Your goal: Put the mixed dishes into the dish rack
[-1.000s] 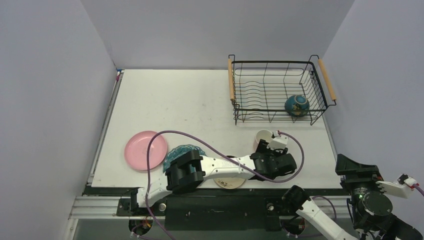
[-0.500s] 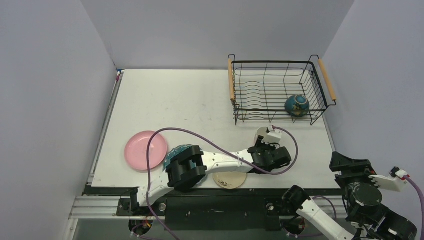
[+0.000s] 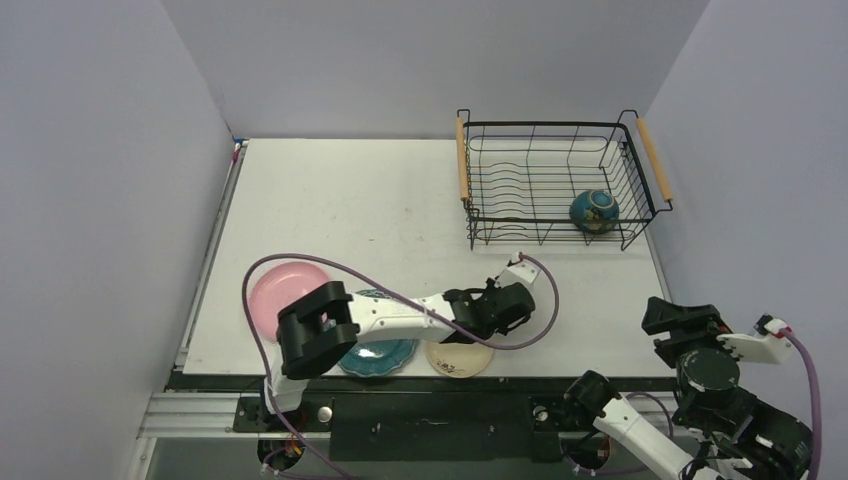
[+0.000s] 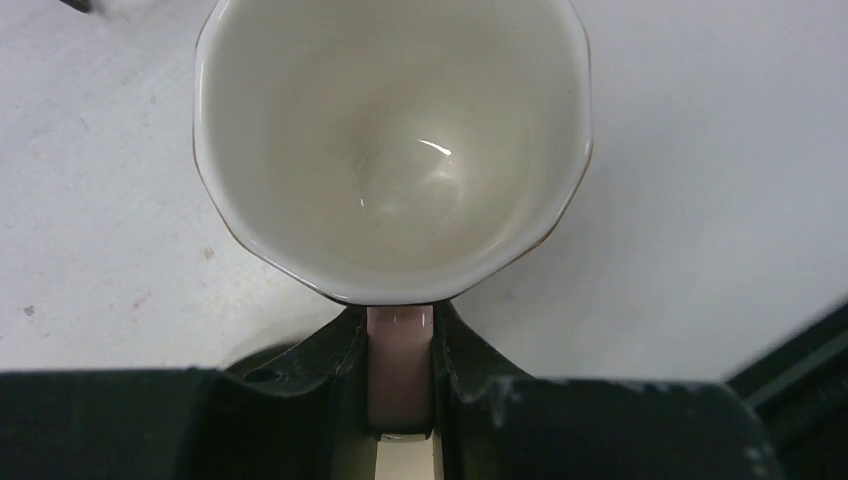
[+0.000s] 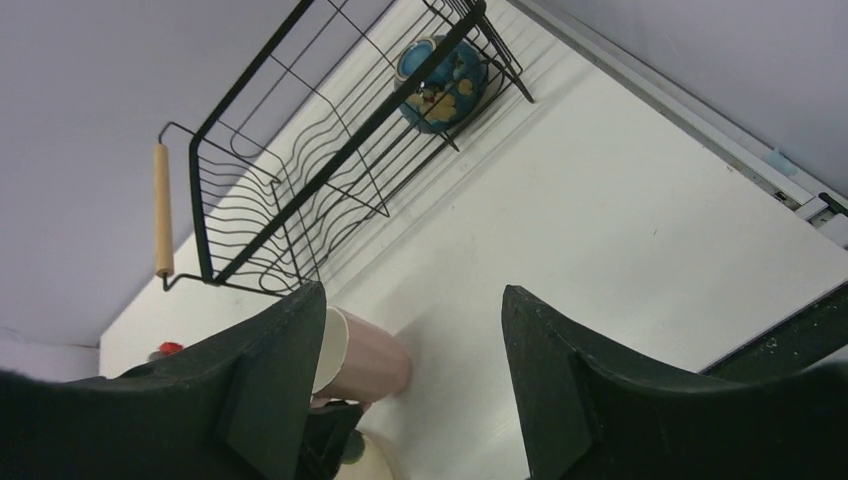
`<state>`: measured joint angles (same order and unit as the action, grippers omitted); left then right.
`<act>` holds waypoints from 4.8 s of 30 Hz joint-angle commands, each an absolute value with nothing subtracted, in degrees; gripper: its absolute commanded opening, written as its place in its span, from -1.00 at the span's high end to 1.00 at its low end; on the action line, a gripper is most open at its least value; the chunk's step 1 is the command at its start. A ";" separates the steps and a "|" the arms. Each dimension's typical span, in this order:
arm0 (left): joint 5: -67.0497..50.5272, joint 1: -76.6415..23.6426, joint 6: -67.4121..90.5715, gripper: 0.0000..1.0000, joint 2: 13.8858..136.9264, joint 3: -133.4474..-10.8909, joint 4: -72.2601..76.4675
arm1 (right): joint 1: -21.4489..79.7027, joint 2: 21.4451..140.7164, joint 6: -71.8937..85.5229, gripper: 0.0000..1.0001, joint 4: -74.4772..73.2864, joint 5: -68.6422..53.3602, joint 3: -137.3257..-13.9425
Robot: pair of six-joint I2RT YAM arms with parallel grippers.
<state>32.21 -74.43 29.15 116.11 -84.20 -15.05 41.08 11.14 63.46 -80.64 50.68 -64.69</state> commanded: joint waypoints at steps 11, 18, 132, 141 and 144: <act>-14.57 -54.98 32.05 1.00 79.86 -64.64 5.13 | 41.54 29.64 53.63 -0.24 -60.24 39.96 -55.02; -37.83 -40.42 41.18 1.00 73.96 -61.08 11.32 | 35.26 40.01 46.60 -0.27 -44.10 28.63 -47.81; -5.31 -62.67 90.25 1.00 94.32 -54.56 70.14 | 29.24 21.98 65.57 -0.84 -2.62 9.06 -34.10; -5.48 -62.49 87.81 1.00 93.38 -54.23 68.63 | 29.46 23.07 65.88 -0.29 1.38 6.44 -33.00; -6.00 -62.35 86.78 1.00 92.91 -54.12 67.49 | 29.54 22.93 65.90 0.56 2.15 6.36 -33.03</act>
<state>-5.56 -62.41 90.02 96.38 -52.21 63.00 28.23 22.22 65.01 -4.75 11.07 -32.51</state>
